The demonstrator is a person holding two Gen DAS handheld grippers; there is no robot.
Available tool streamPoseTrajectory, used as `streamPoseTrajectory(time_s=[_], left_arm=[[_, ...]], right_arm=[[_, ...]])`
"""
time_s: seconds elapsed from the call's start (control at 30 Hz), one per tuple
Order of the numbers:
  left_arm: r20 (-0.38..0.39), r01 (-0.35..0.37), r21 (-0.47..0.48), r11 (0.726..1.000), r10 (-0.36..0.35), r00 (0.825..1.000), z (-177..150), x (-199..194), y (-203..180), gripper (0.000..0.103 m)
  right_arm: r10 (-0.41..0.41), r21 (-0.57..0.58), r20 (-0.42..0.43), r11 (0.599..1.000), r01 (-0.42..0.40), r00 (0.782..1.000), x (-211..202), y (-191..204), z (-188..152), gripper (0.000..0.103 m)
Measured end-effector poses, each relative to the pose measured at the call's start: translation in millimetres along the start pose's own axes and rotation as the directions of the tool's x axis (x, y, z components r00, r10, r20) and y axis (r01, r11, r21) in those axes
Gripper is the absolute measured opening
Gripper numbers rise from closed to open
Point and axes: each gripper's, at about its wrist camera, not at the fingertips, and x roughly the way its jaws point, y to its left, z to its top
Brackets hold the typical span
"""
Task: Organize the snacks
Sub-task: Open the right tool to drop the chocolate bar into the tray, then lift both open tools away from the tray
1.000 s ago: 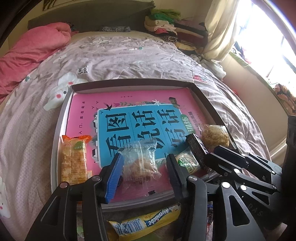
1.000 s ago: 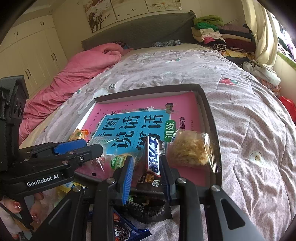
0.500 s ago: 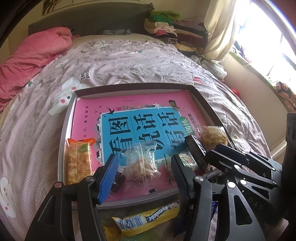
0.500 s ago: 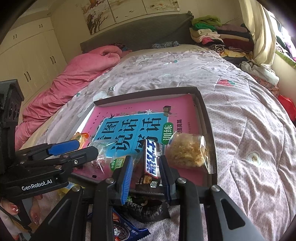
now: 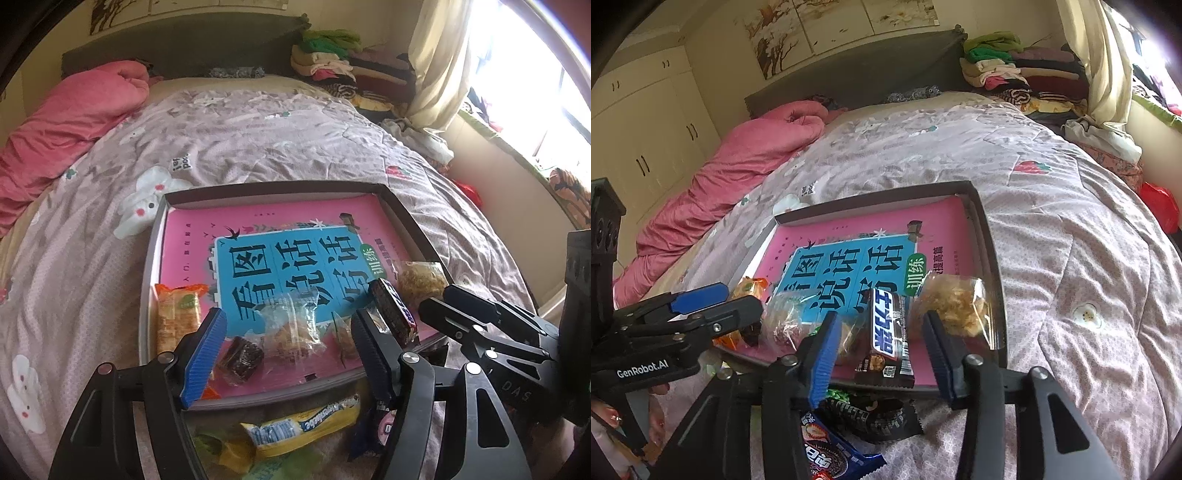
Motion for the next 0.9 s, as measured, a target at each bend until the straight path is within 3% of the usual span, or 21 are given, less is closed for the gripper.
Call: streamPoseTrajectory(time_s=[0.4, 0.9], left_arm=[[0.033, -0.020, -0.011, 1.000, 0.020, 0.999, 1, -27, 14, 0.073], [0.046, -0.045, -0.041, 0.998, 0.047, 0.998, -5, -52, 39, 0.074]], right_arm=[[0.023, 0.017, 0.044, 1.000, -0.024, 0.999, -22, -4, 3, 0.061], [0.048, -0.003, 0.063, 0.999, -0.048, 0.997, -39, 0, 0, 0.062]])
